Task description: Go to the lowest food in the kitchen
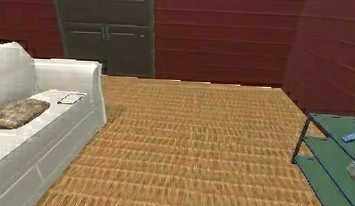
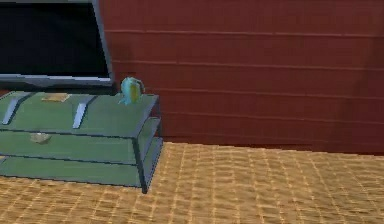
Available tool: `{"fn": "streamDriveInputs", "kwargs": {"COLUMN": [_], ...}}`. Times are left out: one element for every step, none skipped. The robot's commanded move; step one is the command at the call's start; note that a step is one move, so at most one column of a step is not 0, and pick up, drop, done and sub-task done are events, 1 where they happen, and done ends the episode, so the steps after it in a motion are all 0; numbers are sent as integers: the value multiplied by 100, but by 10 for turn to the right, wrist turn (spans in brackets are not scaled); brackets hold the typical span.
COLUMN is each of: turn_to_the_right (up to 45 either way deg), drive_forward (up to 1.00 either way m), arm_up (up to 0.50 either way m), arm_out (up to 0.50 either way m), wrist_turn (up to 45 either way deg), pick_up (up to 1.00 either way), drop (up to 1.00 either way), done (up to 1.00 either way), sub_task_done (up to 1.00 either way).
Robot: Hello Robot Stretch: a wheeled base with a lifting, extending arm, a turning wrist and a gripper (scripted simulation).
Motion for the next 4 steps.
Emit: {"fn": "streamDriveInputs", "kwargs": {"turn_to_the_right": [-120,0,0,-30], "drive_forward": [0,100,100,0], "arm_up": [0,0,0,0], "arm_out": [0,0,0,0], "wrist_turn": [0,0,0,0], "pick_up": [0,0,0,0], "drop": [0,0,0,0], "done": [0,0,0,0], "sub_task_done": [0,0,0,0]}}
